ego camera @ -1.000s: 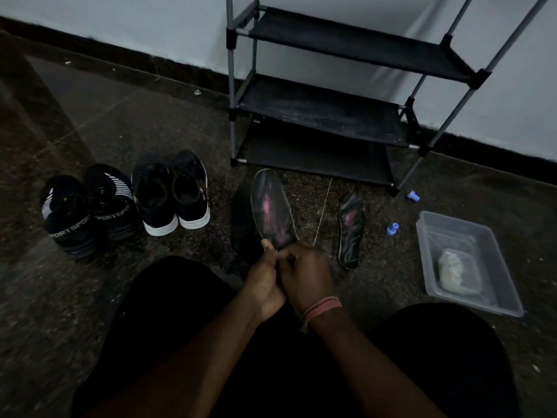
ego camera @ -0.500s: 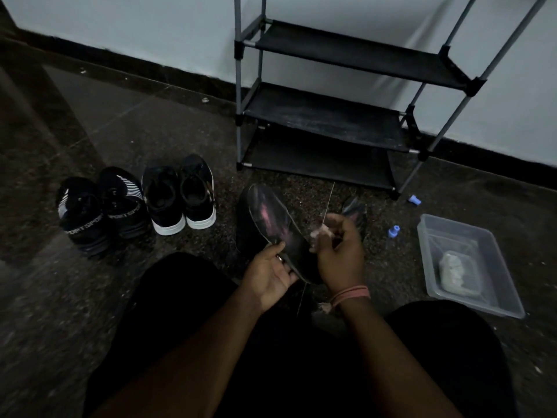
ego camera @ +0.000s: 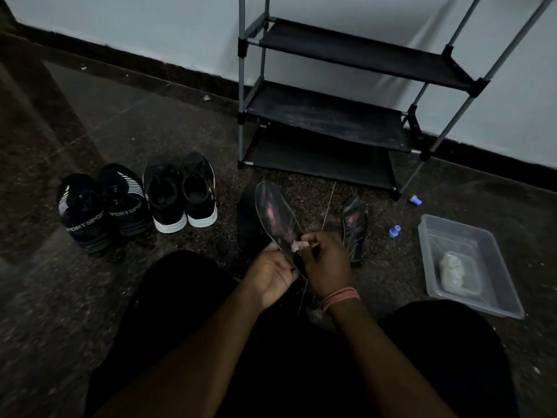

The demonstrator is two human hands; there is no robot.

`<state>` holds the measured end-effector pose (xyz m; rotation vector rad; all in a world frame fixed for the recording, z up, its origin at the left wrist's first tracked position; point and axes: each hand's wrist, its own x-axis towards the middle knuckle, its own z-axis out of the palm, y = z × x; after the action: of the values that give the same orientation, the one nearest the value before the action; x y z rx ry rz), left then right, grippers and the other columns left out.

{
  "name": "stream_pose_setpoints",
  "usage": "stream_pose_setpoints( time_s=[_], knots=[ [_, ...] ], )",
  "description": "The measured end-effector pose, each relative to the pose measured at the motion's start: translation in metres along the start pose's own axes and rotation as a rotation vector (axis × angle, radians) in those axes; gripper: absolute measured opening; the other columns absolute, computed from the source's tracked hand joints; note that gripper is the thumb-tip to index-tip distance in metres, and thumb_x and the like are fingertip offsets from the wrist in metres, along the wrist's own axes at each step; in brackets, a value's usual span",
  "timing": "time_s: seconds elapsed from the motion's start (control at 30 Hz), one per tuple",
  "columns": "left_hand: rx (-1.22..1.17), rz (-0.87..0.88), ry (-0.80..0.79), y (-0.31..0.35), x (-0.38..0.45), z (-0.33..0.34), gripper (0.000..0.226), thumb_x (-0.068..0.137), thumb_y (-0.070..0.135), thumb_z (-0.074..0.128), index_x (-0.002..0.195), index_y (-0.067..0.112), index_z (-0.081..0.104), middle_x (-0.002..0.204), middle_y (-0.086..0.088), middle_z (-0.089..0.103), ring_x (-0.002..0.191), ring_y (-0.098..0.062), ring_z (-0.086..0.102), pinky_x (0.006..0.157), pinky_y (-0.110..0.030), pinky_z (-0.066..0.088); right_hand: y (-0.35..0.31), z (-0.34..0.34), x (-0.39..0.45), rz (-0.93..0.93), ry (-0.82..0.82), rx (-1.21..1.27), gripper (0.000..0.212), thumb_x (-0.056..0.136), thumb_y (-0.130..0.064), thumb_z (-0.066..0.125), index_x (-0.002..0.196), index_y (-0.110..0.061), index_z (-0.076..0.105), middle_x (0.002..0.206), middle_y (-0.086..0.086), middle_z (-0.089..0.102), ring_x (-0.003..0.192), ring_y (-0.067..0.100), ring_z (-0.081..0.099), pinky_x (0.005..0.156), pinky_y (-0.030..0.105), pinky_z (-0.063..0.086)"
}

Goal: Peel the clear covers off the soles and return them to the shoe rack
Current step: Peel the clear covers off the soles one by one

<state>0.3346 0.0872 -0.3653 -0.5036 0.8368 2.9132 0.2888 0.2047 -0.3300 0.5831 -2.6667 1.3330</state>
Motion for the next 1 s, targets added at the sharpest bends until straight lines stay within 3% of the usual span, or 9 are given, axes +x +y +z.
stream_pose_setpoints(
  time_s=[0.1, 0.17, 0.27, 0.37, 0.5, 0.63, 0.77, 0.9, 1.0],
  knots=[
    [-0.066, -0.023, -0.022, 0.004, -0.002, -0.001, 0.044, 0.088, 0.005, 0.044, 0.127, 0.001, 0.064, 0.122, -0.020, 0.069, 0.111, -0.031, 0.065, 0.100, -0.043, 0.049, 0.002, -0.002, 0.004, -0.040, -0.002, -0.048, 0.018, 0.080, -0.007, 0.071, 0.094, -0.017, 0.070, 0.093, 0.000, 0.060, 0.084, 0.019, 0.062, 0.081, 0.032, 0.052],
    [-0.067, -0.053, -0.029, 0.005, -0.003, 0.001, 0.049, 0.094, 0.030, 0.056, 0.135, 0.004, 0.061, 0.133, -0.020, 0.065, 0.118, -0.032, 0.063, 0.106, -0.048, 0.046, 0.002, -0.004, 0.004, -0.049, -0.018, -0.040, 0.013, 0.083, -0.012, 0.069, 0.094, -0.019, 0.070, 0.089, -0.001, 0.067, 0.082, 0.015, 0.063, 0.077, 0.033, 0.053],
    [-0.103, -0.068, 0.023, 0.009, -0.002, 0.003, 0.065, 0.094, 0.053, 0.058, 0.136, 0.004, 0.061, 0.128, -0.019, 0.068, 0.110, -0.031, 0.069, 0.095, -0.045, 0.055, -0.001, -0.007, 0.003, -0.098, -0.057, -0.023, 0.005, 0.085, -0.016, 0.069, 0.089, -0.019, 0.070, 0.087, -0.004, 0.070, 0.080, 0.012, 0.065, 0.075, 0.032, 0.054],
    [-0.138, -0.065, 0.044, 0.013, -0.002, 0.004, 0.068, 0.096, 0.057, 0.056, 0.135, 0.002, 0.061, 0.128, -0.020, 0.067, 0.108, -0.031, 0.070, 0.096, -0.043, 0.055, -0.005, -0.008, 0.001, -0.139, -0.078, -0.044, 0.006, 0.086, -0.013, 0.067, 0.085, -0.020, 0.068, 0.086, -0.005, 0.069, 0.080, 0.010, 0.064, 0.075, 0.031, 0.053],
    [-0.156, -0.020, 0.110, 0.010, 0.003, 0.004, 0.052, 0.102, 0.046, 0.052, 0.128, 0.003, 0.064, 0.123, -0.019, 0.069, 0.106, -0.029, 0.069, 0.098, -0.041, 0.051, -0.003, -0.005, -0.001, -0.130, -0.068, -0.104, 0.007, 0.083, -0.011, 0.068, 0.083, -0.018, 0.068, 0.082, -0.002, 0.070, 0.077, 0.015, 0.065, 0.072, 0.032, 0.053],
    [-0.081, -0.016, 0.154, 0.004, 0.010, 0.000, 0.068, 0.101, 0.062, 0.041, 0.129, 0.003, 0.060, 0.141, -0.022, 0.059, 0.124, -0.030, 0.061, 0.103, -0.041, 0.049, -0.004, 0.009, -0.002, -0.168, -0.121, -0.199, 0.006, 0.087, -0.020, 0.064, 0.089, -0.018, 0.070, 0.089, 0.003, 0.071, 0.082, 0.020, 0.066, 0.075, 0.030, 0.049],
    [-0.028, -0.007, 0.179, 0.005, 0.014, -0.010, 0.088, 0.095, 0.073, 0.035, 0.142, 0.001, 0.053, 0.139, -0.016, 0.062, 0.130, -0.029, 0.059, 0.102, -0.043, 0.049, -0.011, 0.020, -0.006, -0.186, -0.204, -0.233, 0.009, 0.087, -0.020, 0.065, 0.085, -0.016, 0.073, 0.086, 0.007, 0.069, 0.080, 0.021, 0.064, 0.072, 0.032, 0.048],
    [-0.009, -0.003, 0.164, 0.003, 0.013, -0.009, 0.089, 0.095, 0.074, 0.032, 0.142, 0.002, 0.055, 0.142, -0.013, 0.061, 0.132, -0.028, 0.058, 0.104, -0.042, 0.048, -0.012, 0.011, -0.007, -0.159, -0.240, -0.126, 0.007, 0.085, -0.019, 0.068, 0.086, -0.017, 0.075, 0.086, 0.004, 0.072, 0.079, 0.018, 0.066, 0.072, 0.033, 0.052],
    [0.009, -0.007, 0.144, 0.003, 0.014, -0.005, 0.087, 0.096, 0.074, 0.030, 0.143, 0.004, 0.053, 0.144, -0.012, 0.060, 0.131, -0.026, 0.059, 0.103, -0.041, 0.048, -0.010, 0.011, -0.003, -0.166, -0.235, -0.198, 0.010, 0.084, -0.027, 0.065, 0.082, -0.020, 0.073, 0.083, 0.004, 0.072, 0.077, 0.021, 0.065, 0.070, 0.036, 0.052]
  ],
)
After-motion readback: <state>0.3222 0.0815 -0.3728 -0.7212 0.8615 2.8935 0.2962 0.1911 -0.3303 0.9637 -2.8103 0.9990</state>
